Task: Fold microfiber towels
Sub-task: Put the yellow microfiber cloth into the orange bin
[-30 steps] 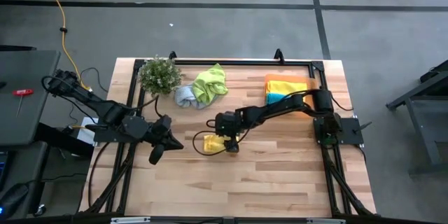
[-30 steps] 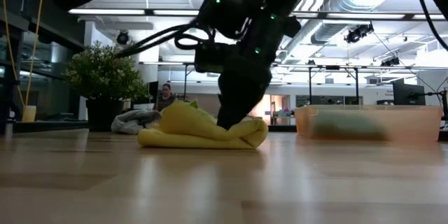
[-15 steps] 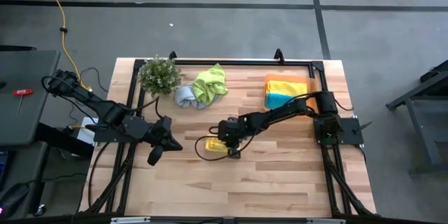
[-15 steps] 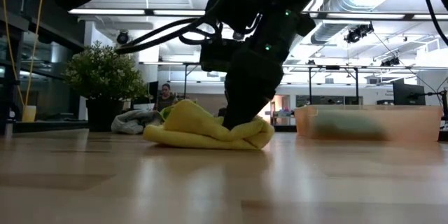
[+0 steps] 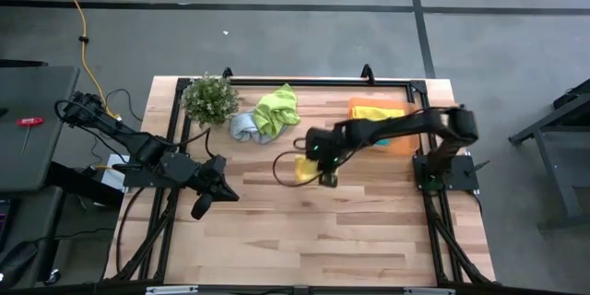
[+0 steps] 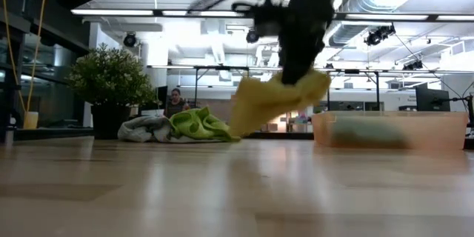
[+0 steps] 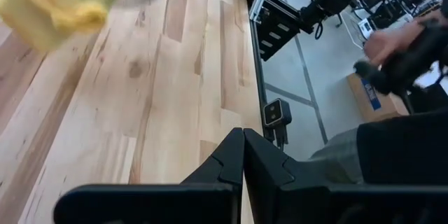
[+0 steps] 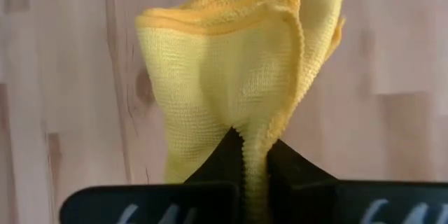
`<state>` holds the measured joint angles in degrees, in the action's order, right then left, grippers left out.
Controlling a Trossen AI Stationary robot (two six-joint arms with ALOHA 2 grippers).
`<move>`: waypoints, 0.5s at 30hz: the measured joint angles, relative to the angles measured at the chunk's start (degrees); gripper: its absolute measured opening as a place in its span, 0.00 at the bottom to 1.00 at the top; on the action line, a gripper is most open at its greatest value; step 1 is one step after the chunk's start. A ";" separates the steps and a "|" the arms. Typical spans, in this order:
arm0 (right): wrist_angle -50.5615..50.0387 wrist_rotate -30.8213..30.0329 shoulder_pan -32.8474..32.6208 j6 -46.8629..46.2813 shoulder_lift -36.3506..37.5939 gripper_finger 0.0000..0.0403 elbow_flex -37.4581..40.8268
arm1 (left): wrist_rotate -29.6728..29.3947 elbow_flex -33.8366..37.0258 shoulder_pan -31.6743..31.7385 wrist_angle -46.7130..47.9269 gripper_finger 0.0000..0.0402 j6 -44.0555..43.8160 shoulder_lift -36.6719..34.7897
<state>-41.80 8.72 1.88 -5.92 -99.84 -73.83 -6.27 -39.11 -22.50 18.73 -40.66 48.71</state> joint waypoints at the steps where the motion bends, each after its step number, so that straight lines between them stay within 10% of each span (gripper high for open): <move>1: -0.24 -0.57 0.75 0.20 1.66 0.01 0.44 | -0.09 0.00 0.00 0.01 0.00 0.25 0.00; 15: -13.48 -7.43 21.83 2.35 36.83 0.00 14.22 | -2.14 0.00 0.02 -0.03 0.00 0.36 0.00</move>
<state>-55.28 1.29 23.70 -3.57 -63.01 -59.62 -8.41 -39.11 -22.48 18.70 -40.30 48.71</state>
